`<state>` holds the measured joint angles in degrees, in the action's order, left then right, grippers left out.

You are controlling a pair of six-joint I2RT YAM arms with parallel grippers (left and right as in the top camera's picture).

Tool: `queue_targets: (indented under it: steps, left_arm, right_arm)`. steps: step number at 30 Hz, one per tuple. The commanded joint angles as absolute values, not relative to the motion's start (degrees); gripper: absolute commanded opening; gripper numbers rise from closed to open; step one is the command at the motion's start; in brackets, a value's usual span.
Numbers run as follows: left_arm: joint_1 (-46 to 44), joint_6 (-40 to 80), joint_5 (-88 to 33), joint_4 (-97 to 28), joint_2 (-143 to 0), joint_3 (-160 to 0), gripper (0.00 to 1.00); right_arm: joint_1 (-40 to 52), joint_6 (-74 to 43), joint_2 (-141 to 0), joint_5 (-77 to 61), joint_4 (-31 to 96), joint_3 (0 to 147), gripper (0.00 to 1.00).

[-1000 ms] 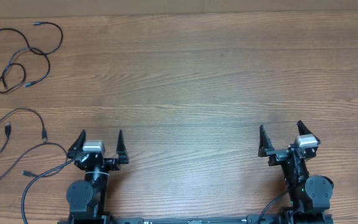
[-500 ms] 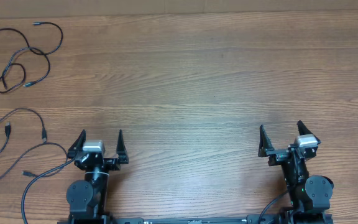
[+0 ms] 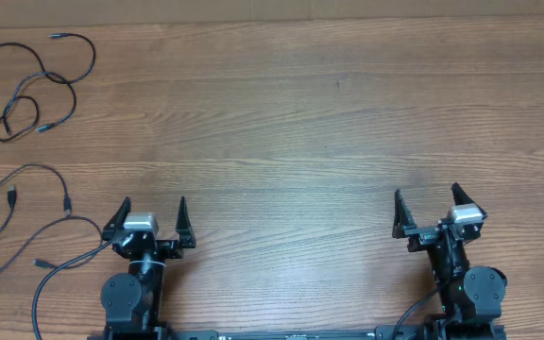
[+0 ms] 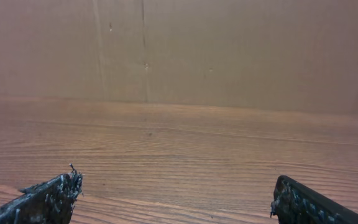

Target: Untangle cables

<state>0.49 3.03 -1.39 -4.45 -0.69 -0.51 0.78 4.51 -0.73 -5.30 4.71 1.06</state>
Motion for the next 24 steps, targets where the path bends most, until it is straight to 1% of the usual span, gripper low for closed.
queue_targets:
  steps: [1,8,24]
  left_arm:
    - [0.7,2.6,-1.0,-4.7,-0.1,-0.3,1.0]
    - [0.7,0.1,-1.1,-4.8,-0.1,-0.3,1.0]
    - [0.7,0.5,-1.0,-4.8,-0.1,-0.3,1.0]
  right_arm:
    - [0.7,4.5,-0.2,-4.8,4.5,0.5,1.0]
    - [0.7,4.5,-0.2,-4.8,4.5,0.5,1.0]
    - [0.7,4.5,-0.2,-4.8,4.5,0.5,1.0]
